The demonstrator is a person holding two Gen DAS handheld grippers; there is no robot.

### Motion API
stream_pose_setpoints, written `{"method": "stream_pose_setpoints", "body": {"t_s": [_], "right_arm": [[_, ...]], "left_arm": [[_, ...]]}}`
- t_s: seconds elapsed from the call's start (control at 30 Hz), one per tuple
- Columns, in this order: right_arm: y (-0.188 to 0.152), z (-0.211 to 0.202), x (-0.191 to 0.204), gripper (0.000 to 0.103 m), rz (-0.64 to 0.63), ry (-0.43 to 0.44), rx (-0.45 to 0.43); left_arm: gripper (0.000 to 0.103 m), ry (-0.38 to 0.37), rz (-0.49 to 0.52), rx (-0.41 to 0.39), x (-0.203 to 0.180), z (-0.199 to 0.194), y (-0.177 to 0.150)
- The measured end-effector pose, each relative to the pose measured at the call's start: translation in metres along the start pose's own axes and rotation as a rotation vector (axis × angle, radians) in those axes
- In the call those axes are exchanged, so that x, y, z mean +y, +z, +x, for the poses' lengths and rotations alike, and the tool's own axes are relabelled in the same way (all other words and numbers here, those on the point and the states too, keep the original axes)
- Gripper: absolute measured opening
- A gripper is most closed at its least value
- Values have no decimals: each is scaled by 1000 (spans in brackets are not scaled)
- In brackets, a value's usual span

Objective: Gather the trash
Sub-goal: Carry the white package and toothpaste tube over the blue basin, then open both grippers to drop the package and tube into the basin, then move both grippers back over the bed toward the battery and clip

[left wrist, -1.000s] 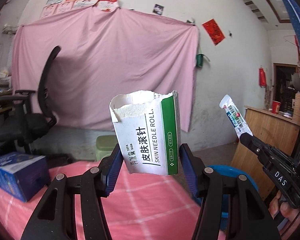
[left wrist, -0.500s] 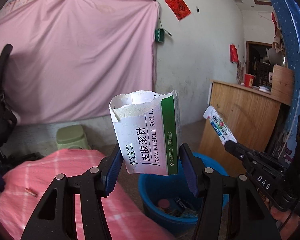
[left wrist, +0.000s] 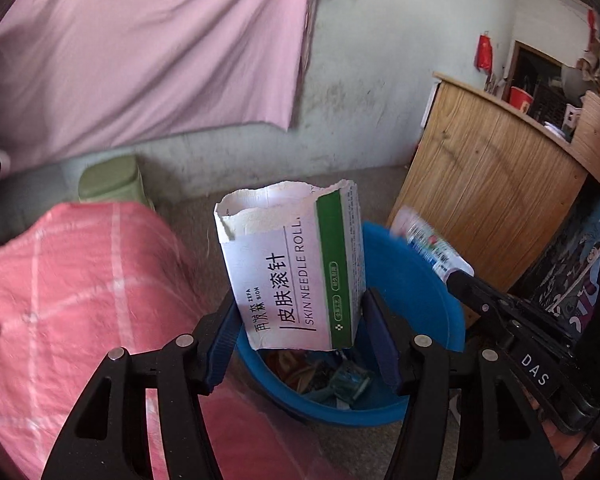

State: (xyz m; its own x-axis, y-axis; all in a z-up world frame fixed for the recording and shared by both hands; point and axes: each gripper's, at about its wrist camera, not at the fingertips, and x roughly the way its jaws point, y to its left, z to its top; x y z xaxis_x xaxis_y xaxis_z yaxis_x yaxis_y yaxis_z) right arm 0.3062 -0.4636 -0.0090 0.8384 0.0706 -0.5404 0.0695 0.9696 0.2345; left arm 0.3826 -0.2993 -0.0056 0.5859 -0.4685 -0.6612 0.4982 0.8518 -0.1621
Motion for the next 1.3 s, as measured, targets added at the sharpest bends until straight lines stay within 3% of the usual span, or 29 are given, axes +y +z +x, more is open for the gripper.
{"method": "stream_pose_setpoints", "body": {"t_s": [0.13, 0.27, 0.6, 0.87, 1.0, 1.07, 1.2, 1.3], "right_arm": [[-1, 10, -4, 22, 4, -5, 36], [-1, 12, -3, 23, -4, -8, 41], [4, 4, 3, 30, -25, -23, -6], [12, -10, 24, 49, -61, -8, -68], [17, -16, 43, 62, -90, 11, -110], [19, -18, 52, 73, -101, 25, -128], [22, -24, 75, 91, -133, 66, -186], [24, -28, 92, 102, -143, 108, -229]], "left_arm": [[57, -5, -23, 67, 1, 14, -1], [57, -6, -32, 83, 6, 15, -1], [57, 23, -63, -9, 18, -7, -1], [59, 83, -90, -116, 36, -46, 1], [73, 130, -104, -195, 49, -71, -3], [77, 156, -115, -242, 58, -86, -5], [95, 212, -147, -311, 77, -110, -10], [99, 249, -168, -368, 95, -130, -17]]}}
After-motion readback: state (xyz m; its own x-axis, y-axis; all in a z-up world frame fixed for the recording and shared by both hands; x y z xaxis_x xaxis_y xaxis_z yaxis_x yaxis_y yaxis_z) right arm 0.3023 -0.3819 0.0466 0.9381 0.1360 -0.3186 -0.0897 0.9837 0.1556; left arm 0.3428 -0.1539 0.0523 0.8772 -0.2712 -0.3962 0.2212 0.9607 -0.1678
